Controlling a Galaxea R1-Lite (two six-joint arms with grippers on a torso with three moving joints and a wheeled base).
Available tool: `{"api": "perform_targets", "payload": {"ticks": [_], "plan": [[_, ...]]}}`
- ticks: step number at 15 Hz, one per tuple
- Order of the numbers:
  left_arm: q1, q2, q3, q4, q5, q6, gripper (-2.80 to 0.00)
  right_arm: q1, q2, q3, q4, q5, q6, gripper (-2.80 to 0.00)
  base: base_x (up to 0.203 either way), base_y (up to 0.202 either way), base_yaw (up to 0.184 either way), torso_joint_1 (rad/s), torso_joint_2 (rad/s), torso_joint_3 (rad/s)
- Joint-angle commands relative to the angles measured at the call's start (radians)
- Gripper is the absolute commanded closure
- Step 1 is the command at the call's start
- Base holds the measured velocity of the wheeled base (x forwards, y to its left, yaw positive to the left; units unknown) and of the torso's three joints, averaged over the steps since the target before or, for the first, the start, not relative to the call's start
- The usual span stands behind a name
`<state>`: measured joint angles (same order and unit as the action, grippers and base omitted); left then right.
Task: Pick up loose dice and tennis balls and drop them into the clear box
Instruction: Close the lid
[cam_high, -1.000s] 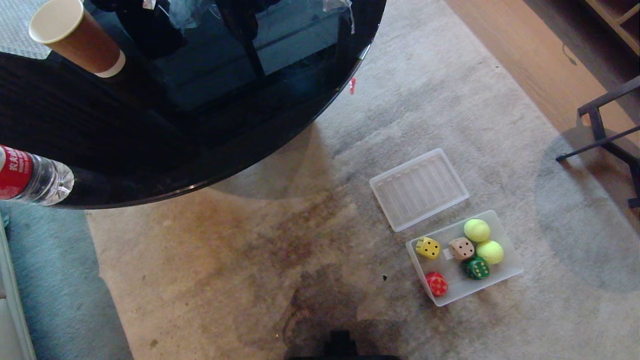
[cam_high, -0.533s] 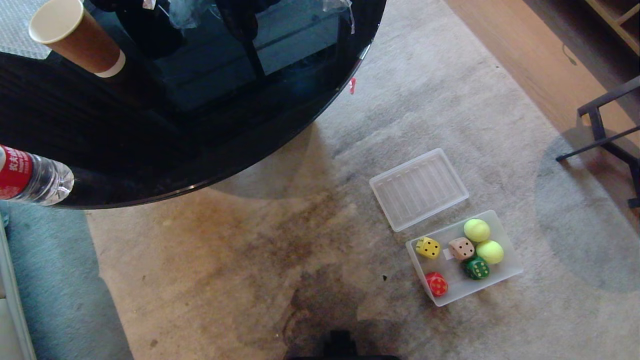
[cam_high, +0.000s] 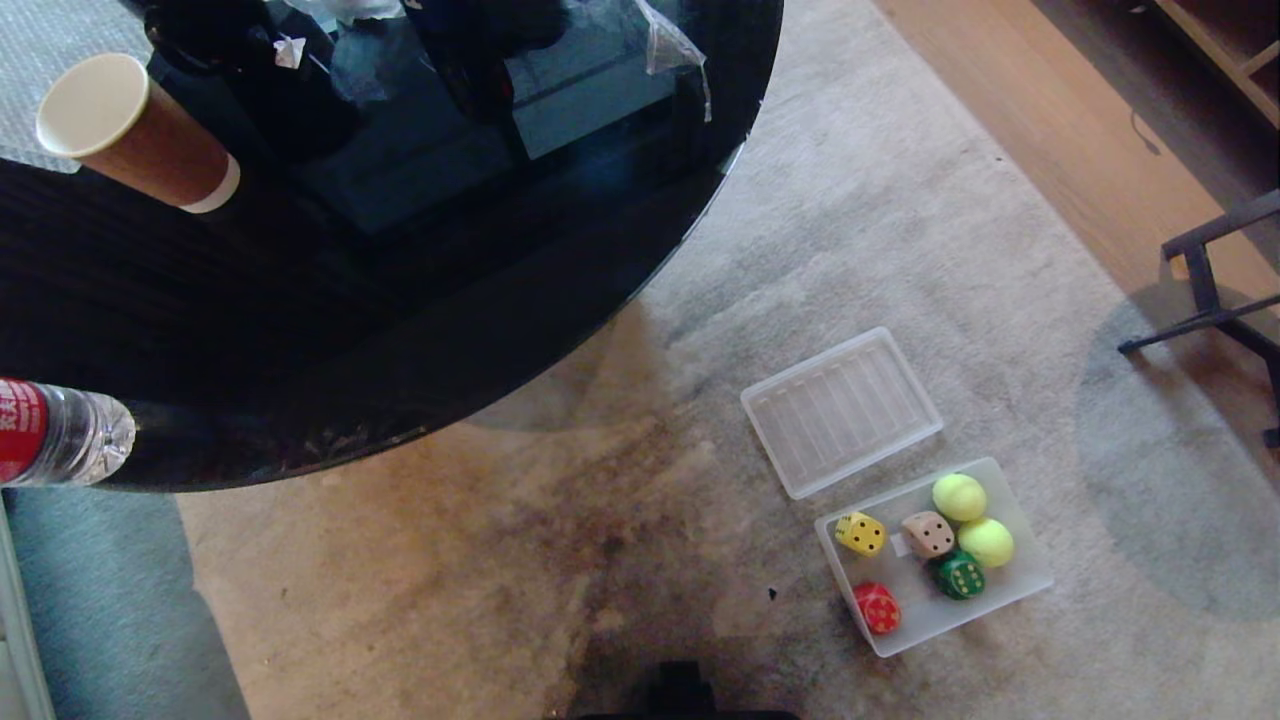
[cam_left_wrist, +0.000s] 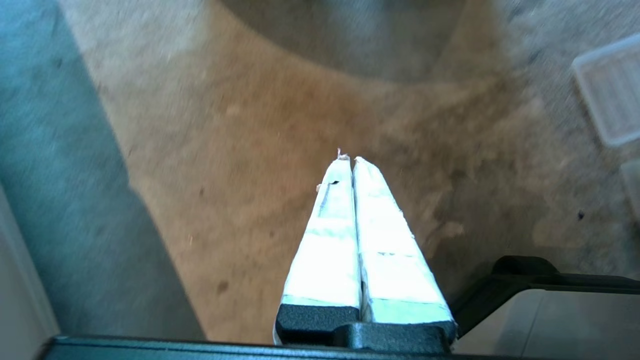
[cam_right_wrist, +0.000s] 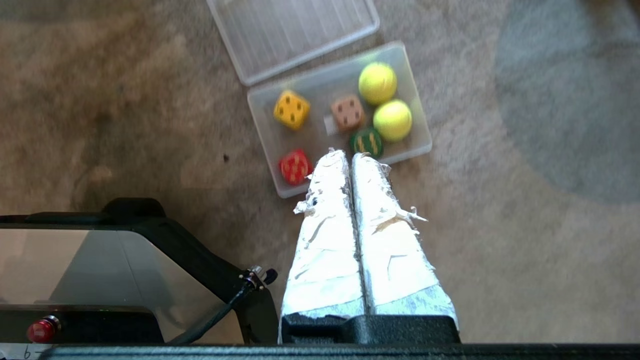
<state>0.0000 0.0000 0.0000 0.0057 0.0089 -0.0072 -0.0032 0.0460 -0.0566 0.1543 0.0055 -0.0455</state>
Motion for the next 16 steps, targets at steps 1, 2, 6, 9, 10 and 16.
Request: {"api": "perform_targets", "payload": {"ticks": [1,2,6,9,10,16], "plan": [[0.000,0.000,0.000,0.000,0.000,0.000,0.00,0.000,0.002,0.000,0.001,0.001,0.000,0.00,0.160,0.000,0.002,0.002,0.00,-0.002],[0.000,0.000,0.000,0.000,0.000,0.000,0.00,0.000,0.002,0.000,0.001,0.001,0.000,0.00,0.117,0.000,0.000,0.002,0.01,0.002],[0.000,0.000,0.000,0.000,0.000,0.000,0.00,0.000,0.002,0.000,-0.001,0.001,-0.002,0.00,0.000,0.000,0.000,0.000,0.00,0.000],[0.000,0.000,0.000,0.000,0.000,0.000,0.00,0.000,0.002,0.000,-0.001,0.001,-0.002,0.00,0.000,0.000,0.000,0.000,0.00,0.000],[0.000,0.000,0.000,0.000,0.000,0.000,0.00,0.000,0.002,0.000,-0.001,0.001,-0.002,0.00,0.000,0.000,0.000,0.000,0.00,0.000],[0.000,0.000,0.000,0.000,0.000,0.000,0.00,0.000,0.002,-0.002,0.004,0.001,-0.002,0.00,0.001,-0.004,0.084,0.003,0.00,0.000]]}}
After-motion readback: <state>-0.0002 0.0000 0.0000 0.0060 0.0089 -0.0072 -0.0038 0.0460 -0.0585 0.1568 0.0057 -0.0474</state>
